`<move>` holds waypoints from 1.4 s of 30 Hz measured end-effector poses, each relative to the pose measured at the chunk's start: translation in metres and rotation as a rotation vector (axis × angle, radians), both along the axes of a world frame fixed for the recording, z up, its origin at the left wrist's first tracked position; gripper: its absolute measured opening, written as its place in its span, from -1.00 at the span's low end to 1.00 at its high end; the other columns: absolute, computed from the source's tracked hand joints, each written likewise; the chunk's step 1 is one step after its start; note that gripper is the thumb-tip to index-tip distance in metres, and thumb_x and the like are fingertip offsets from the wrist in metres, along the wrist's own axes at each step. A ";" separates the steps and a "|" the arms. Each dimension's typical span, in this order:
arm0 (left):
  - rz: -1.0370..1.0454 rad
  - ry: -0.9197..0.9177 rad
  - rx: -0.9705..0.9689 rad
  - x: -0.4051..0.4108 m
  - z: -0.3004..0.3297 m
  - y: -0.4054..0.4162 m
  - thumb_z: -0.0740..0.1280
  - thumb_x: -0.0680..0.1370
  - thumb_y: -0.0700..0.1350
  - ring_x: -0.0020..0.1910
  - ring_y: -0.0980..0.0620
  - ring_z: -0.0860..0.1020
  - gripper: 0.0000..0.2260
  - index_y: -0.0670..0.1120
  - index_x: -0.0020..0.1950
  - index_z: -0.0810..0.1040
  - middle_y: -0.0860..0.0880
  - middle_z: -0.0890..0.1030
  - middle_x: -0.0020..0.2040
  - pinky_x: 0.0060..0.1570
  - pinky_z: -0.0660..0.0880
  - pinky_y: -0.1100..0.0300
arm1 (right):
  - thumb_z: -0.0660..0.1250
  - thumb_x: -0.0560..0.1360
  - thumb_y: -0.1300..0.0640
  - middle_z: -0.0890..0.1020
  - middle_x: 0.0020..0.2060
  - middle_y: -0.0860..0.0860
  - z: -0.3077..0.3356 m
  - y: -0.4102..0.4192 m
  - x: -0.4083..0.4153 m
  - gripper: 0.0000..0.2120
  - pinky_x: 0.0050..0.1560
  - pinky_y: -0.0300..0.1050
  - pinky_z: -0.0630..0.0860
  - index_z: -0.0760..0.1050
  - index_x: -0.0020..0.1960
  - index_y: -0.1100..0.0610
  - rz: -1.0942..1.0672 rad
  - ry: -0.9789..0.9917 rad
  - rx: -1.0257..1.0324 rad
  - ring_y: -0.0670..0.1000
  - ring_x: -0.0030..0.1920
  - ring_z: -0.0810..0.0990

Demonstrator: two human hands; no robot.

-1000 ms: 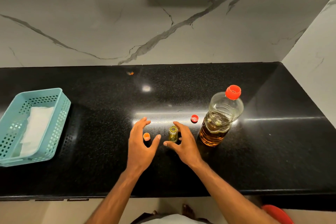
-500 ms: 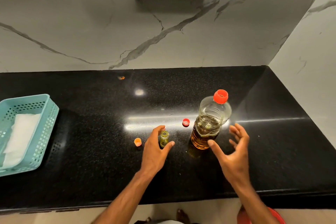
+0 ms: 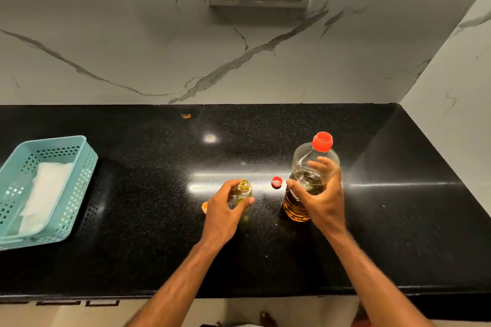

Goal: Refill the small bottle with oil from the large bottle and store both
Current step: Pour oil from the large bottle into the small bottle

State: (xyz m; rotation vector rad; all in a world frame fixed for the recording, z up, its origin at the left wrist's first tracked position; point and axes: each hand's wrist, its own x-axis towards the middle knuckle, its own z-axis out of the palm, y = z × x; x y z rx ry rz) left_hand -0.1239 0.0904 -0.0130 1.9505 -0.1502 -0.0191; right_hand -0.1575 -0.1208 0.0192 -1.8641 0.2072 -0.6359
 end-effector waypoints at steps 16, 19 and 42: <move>-0.074 -0.006 -0.202 -0.001 0.054 0.001 0.51 0.41 -0.10 0.02 0.12 0.64 -0.61 -0.02 0.22 0.56 0.03 0.66 0.07 0.09 0.59 0.01 | 0.48 0.20 -0.24 0.59 0.01 -0.05 0.024 -0.030 0.029 -0.25 -0.13 -0.20 0.48 0.35 0.28 0.04 0.240 0.070 -0.678 -0.04 -0.08 0.55; -0.092 -0.026 -0.197 -0.006 0.059 0.000 0.51 0.41 -0.08 0.04 0.12 0.63 -0.60 0.01 0.23 0.55 0.00 0.64 0.10 0.06 0.60 0.00 | 0.43 0.21 -0.26 0.60 0.03 0.00 0.025 -0.037 0.032 -0.24 -0.11 -0.18 0.47 0.37 0.29 0.08 0.292 0.100 -0.795 0.00 -0.07 0.56; -0.165 -0.139 -0.061 -0.006 0.063 -0.009 0.47 0.44 -0.04 0.03 0.21 0.57 -0.62 0.19 0.21 0.49 0.22 0.57 0.04 0.06 0.55 0.29 | 0.59 0.20 -0.12 0.60 0.10 0.17 0.050 -0.059 0.030 -0.13 0.00 0.01 0.54 0.33 0.35 0.21 0.371 0.109 -1.077 0.15 0.01 0.60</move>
